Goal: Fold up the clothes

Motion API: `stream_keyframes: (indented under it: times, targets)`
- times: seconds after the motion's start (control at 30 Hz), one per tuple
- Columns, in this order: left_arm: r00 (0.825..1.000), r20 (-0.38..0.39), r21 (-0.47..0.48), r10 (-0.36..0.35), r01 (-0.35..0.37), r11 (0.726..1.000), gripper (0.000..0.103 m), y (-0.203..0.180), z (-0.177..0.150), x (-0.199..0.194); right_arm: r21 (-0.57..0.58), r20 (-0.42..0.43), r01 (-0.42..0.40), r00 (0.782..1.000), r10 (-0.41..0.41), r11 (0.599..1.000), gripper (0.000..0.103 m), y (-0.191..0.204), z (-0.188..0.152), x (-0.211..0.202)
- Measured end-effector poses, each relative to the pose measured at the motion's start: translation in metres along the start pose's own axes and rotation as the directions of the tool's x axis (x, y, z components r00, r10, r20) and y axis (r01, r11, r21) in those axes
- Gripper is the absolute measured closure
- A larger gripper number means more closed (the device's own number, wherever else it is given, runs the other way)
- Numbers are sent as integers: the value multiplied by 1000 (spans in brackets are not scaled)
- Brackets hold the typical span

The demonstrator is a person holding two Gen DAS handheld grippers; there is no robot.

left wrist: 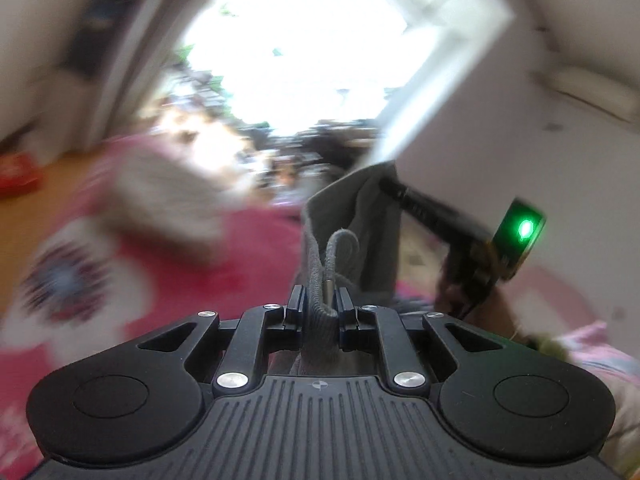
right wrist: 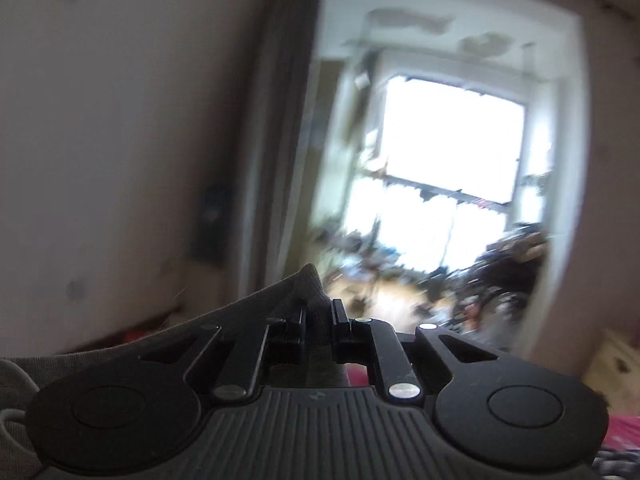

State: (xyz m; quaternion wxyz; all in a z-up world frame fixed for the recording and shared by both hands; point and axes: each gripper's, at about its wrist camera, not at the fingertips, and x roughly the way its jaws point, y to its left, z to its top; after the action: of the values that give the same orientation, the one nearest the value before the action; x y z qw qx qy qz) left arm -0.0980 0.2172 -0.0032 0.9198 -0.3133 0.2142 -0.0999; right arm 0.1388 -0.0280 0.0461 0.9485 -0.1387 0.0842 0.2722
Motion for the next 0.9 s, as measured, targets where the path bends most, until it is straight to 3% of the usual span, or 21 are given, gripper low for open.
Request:
stream_keyframes:
  times: [0.17,0.37,0.53,0.6,0.67,0.73,0.8,0.87,0.9]
  targets:
    - [989,-13,-69,146,-146,987,92,36,-7,-31,-175,-87,-218,975,206,960,90,91,22,53]
    - [959,-52,-226,277,-282,933,94,73,-21,-91,-243,-153,-433,901,406,868,90,202,7,83]
    - [918,-153,-267,367,-396,879,95,111,-42,-95,-151,-316,-512,836,449,846,89,239,-35,132]
    - [881,-222,-253,417,-466,848,93,128,-53,-87,-110,-378,-538,801,465,836,86,253,-52,152]
    - [861,-258,-272,439,-500,822,85,139,-61,-93,-68,-436,-560,761,481,825,79,268,-69,171]
    - [853,-237,-290,465,-519,804,81,140,-57,-106,13,-459,-570,727,511,822,66,264,-70,180]
    - [852,-181,-263,492,-524,810,72,130,-46,-118,129,-444,-564,703,556,816,52,241,-55,179]
    - [860,-150,-223,488,-511,830,69,121,-37,-120,183,-393,-555,716,578,812,49,222,-40,171]
    - [872,-147,-197,466,-488,850,69,118,-34,-114,203,-377,-544,724,578,814,49,212,-30,166]
